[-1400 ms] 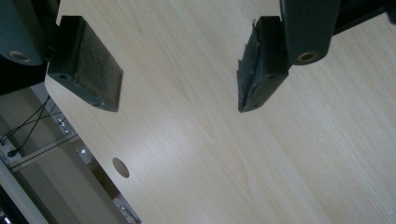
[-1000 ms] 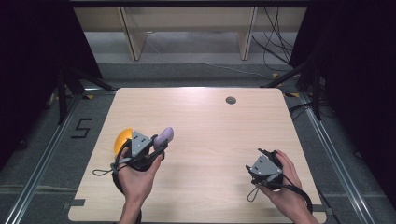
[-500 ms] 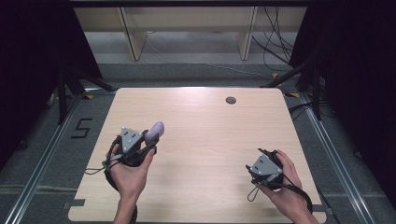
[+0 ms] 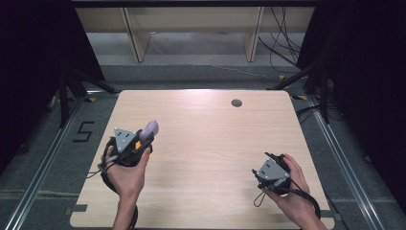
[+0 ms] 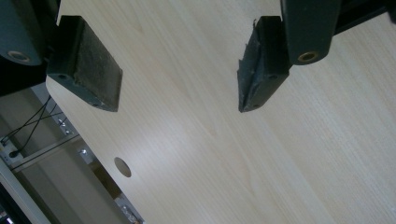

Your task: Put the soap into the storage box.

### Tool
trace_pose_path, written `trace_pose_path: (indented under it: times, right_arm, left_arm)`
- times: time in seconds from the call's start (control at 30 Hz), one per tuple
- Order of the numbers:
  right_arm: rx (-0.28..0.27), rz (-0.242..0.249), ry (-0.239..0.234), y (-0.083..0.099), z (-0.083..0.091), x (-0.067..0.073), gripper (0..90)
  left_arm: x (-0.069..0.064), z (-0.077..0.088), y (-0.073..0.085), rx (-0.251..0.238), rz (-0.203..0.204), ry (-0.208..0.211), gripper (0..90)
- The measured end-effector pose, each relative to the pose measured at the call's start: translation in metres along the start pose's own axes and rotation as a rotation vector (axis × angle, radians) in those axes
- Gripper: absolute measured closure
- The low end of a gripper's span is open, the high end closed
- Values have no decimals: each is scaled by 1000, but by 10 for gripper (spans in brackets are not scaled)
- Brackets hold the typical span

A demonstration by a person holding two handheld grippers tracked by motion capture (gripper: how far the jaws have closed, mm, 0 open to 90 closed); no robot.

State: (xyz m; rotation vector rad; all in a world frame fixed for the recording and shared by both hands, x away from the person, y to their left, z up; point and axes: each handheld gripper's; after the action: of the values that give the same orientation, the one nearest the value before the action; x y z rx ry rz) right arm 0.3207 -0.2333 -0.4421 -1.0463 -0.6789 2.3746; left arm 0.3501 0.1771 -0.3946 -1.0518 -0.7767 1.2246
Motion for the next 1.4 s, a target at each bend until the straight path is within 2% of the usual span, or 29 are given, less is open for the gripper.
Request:
trace_pose_path:
  times: [0.2, 0.23, 0.47, 0.67, 0.93, 1.27, 1.4]
  right_arm:
    - [-1, -4, 5, 0, 0, 0, 316]
    - [7, -25, 0, 0, 1, 1, 316]
    - [2, -20, 20, 1, 0, 0, 316]
    - [4, -14, 7, 0, 1, 1, 316]
    - [5, -20, 8, 0, 0, 0, 316]
    - [9, -27, 2, 0, 1, 1, 316]
    - [3, -23, 15, 1, 0, 0, 316]
  left_arm:
    - [8, -3, -1, -7, 18, -29, 591]
    - [10, -3, -1, -7, 23, -36, 591]
    - [18, -6, 0, -11, 41, -70, 591]
    - [32, -8, 3, -6, 57, -111, 590]
    - [45, -16, 10, 14, 87, -167, 590]
    - [52, -29, 21, 63, 93, -194, 590]
    - [54, -32, 26, 75, 96, -208, 590]
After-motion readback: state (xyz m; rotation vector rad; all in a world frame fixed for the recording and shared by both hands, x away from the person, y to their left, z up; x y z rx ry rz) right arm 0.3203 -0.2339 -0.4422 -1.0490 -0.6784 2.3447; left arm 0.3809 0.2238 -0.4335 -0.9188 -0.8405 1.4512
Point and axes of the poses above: each handheld gripper's, and its own axes: z roughly backward along the jaws, y roughly out of its underside, x roughly to its left, and after that the axes turned 1 degree about x, right-handed
